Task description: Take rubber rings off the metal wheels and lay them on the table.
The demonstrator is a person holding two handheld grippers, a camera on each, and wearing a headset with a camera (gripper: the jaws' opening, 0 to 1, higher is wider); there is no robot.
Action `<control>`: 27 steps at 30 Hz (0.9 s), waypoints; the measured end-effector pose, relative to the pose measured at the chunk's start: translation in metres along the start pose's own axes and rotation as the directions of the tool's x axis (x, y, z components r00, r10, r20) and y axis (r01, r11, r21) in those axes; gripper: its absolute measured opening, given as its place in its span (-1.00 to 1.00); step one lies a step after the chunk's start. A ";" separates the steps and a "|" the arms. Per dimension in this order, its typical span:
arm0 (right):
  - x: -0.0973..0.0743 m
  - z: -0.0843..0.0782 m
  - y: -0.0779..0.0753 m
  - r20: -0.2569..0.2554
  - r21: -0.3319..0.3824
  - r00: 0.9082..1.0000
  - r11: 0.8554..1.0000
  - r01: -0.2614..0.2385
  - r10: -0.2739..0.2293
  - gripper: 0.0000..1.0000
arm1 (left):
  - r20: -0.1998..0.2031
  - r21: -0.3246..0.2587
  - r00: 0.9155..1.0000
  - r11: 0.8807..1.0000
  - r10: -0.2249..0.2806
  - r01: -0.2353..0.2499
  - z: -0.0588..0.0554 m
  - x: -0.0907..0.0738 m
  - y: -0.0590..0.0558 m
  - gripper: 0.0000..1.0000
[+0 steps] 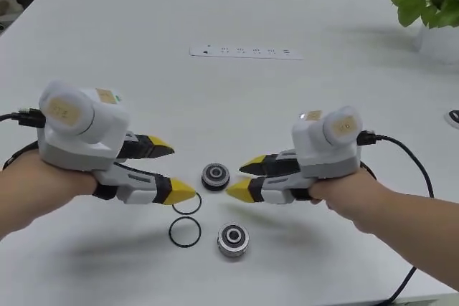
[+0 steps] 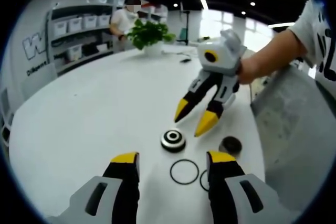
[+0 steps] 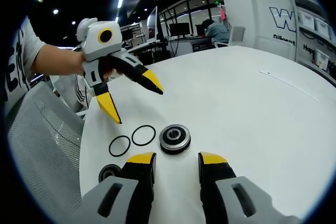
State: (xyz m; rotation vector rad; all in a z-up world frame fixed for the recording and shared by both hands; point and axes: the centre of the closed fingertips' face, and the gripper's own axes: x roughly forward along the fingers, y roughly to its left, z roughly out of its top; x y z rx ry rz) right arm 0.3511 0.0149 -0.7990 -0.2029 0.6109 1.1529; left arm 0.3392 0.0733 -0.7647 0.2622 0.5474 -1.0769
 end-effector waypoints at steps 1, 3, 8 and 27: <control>0.000 0.000 0.000 -0.002 -0.004 1.000 1.000 -0.001 0.001 -0.40 | -0.003 0.001 1.000 1.000 -0.002 0.002 -0.001 0.001 0.000 0.05; 0.001 -0.001 0.000 -0.005 -0.008 1.000 1.000 -0.002 0.002 -0.41 | -0.004 0.003 1.000 1.000 -0.007 0.007 -0.001 0.002 -0.001 0.03; 0.001 0.000 -0.001 -0.002 -0.005 1.000 1.000 -0.001 0.001 -0.41 | -0.002 0.005 1.000 1.000 -0.013 0.013 0.000 0.007 -0.001 0.00; 0.005 0.004 0.002 0.013 -0.017 1.000 1.000 -0.019 0.019 -0.43 | 0.011 -0.001 0.999 0.999 -0.040 0.040 0.004 0.023 0.000 -0.20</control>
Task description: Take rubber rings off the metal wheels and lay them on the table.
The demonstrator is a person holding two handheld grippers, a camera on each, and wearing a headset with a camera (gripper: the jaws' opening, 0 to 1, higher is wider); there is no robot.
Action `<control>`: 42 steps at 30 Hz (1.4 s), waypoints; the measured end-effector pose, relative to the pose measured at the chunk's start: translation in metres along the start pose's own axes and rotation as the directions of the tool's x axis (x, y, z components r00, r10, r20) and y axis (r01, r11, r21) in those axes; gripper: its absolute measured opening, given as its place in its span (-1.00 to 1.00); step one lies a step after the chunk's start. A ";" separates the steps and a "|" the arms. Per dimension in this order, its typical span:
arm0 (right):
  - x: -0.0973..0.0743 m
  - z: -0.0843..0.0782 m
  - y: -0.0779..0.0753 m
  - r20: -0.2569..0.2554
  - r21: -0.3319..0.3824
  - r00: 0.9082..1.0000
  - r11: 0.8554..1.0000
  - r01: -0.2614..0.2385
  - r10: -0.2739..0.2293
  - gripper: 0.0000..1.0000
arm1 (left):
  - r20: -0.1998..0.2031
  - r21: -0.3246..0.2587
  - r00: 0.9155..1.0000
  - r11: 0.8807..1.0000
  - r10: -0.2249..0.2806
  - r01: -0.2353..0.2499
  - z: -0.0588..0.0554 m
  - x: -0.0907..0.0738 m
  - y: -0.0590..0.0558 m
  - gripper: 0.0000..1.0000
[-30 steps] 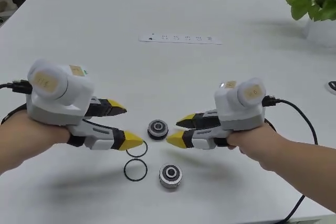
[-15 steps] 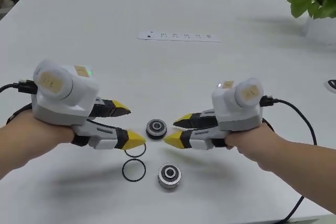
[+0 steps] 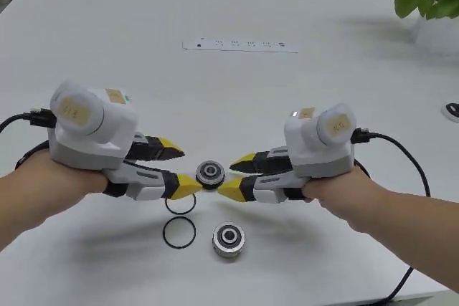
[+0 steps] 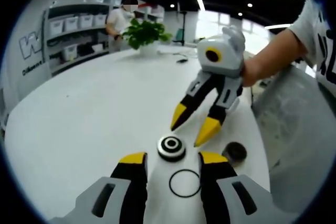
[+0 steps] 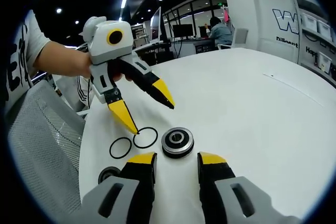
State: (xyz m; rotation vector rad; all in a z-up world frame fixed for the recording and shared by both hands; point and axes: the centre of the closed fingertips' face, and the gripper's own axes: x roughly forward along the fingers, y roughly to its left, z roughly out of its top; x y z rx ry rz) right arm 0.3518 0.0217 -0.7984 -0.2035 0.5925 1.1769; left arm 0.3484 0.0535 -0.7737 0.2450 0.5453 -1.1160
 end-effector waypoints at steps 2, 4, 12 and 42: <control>0.000 0.000 0.000 0.001 0.000 1.000 1.000 0.000 0.000 -0.43 | 0.003 0.009 1.000 1.000 0.002 -0.002 0.001 0.001 0.000 -0.25; 0.001 -0.001 -0.001 0.001 0.000 1.000 1.000 -0.001 0.001 -0.43 | 0.006 0.011 1.000 1.000 -0.001 0.001 0.002 0.003 0.000 -0.27; 0.000 -0.001 -0.003 0.003 0.004 1.000 1.000 0.001 -0.001 -0.43 | 0.003 0.023 1.000 1.000 -0.013 0.013 0.004 0.012 -0.001 -0.32; 0.000 -0.004 -0.004 0.006 0.010 1.000 1.000 0.008 -0.008 -0.43 | -0.032 0.086 0.999 0.996 -0.022 0.025 0.002 0.031 -0.004 -0.63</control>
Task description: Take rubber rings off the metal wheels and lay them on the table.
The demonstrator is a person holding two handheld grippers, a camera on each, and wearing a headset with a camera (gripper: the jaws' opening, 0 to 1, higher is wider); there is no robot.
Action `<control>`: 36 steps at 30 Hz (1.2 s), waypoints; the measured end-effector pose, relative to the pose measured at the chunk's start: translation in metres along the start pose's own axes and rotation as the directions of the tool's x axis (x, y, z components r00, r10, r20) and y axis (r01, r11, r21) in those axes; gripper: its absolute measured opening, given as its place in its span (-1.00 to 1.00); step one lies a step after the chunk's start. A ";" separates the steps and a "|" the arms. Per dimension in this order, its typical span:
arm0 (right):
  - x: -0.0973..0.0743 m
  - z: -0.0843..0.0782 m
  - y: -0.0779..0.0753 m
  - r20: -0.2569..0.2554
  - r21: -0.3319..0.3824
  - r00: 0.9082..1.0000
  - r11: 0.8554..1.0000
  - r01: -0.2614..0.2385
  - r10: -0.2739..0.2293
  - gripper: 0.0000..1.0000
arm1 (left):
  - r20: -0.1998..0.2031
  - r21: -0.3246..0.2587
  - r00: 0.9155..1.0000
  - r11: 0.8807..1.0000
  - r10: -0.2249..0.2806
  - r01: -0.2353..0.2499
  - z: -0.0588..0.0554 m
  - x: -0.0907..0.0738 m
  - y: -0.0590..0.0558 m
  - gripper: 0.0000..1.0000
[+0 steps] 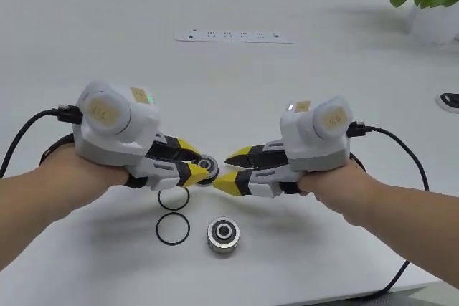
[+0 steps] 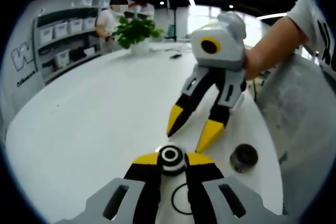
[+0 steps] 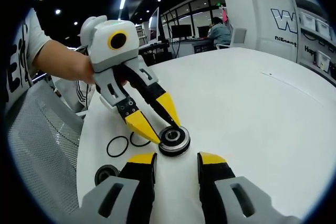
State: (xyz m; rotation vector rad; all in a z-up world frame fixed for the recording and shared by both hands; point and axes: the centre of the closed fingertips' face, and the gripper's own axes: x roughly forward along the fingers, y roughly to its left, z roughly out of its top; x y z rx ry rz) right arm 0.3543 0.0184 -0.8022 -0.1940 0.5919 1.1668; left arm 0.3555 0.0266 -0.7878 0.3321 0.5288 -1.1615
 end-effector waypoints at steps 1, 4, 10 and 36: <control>0.000 0.000 0.000 0.001 0.000 1.000 1.000 0.001 -0.001 -0.43 | -0.005 0.002 1.000 1.000 0.003 -0.003 -0.001 0.001 0.000 -0.63; -0.001 0.000 0.000 0.003 0.001 1.000 1.000 0.002 -0.002 -0.43 | -0.003 -0.004 1.000 1.000 0.008 -0.008 -0.001 0.001 0.002 -0.67; 0.000 0.000 0.000 0.003 0.001 1.000 1.000 0.003 -0.003 -0.43 | -0.005 -0.003 1.000 1.000 0.010 -0.011 0.000 0.003 0.002 -0.66; 0.011 0.006 0.003 0.010 -0.001 1.000 1.000 0.000 0.000 -0.52 | -0.017 -0.011 0.999 0.999 0.044 -0.044 0.000 0.006 0.005 -0.71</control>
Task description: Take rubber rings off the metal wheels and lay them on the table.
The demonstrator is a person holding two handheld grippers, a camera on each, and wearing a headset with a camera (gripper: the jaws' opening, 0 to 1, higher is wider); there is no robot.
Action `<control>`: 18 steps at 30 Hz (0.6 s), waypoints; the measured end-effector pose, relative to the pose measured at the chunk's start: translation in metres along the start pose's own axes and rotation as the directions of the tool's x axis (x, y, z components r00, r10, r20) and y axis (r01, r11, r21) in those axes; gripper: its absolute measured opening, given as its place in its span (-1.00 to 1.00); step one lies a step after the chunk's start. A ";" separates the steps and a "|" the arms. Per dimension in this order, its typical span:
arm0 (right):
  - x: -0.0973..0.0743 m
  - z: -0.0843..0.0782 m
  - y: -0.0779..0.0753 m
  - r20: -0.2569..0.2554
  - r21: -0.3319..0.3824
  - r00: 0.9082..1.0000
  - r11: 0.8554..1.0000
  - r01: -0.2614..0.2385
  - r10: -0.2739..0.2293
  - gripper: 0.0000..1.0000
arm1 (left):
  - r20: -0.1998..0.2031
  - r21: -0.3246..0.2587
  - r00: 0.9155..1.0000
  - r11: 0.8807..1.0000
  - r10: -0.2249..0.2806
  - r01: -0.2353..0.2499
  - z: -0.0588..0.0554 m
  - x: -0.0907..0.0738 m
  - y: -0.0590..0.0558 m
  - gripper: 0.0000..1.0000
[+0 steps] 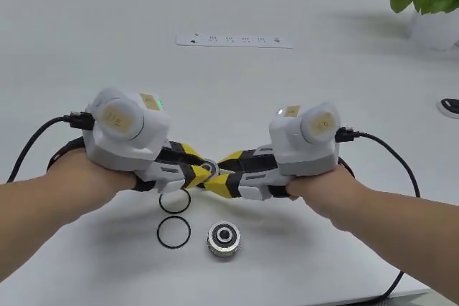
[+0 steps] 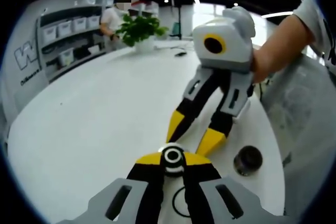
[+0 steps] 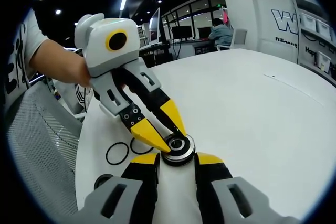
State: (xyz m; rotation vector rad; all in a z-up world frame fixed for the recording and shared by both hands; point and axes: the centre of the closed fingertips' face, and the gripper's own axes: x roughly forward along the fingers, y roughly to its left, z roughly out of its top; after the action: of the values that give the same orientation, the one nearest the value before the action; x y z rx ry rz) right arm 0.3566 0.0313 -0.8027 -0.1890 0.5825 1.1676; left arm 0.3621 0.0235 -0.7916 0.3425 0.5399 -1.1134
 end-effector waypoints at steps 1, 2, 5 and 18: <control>0.000 0.000 -0.001 0.000 0.002 1.000 1.000 0.002 -0.002 -0.53 | 0.000 0.000 1.000 1.000 0.000 0.000 0.000 0.000 0.000 -0.71; 0.000 0.000 -0.001 0.001 0.006 1.000 1.000 0.004 -0.004 -0.54 | -0.001 0.000 1.000 1.000 0.001 -0.001 0.000 0.000 0.000 -0.71; 0.000 -0.001 -0.002 0.001 0.012 1.000 1.000 0.004 -0.004 -0.55 | -0.001 0.002 1.000 1.000 0.003 -0.003 0.000 0.000 0.000 -0.71; -0.003 -0.007 -0.002 -0.016 0.021 1.000 1.000 0.004 -0.003 -0.71 | 0.000 0.006 1.000 1.000 0.000 0.000 0.000 -0.001 0.000 -0.71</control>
State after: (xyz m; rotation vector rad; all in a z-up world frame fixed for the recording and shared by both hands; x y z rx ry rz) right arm 0.3554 0.0249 -0.8076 -0.1816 0.6078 1.1572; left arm 0.3620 0.0250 -0.7910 0.3478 0.5366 -1.1151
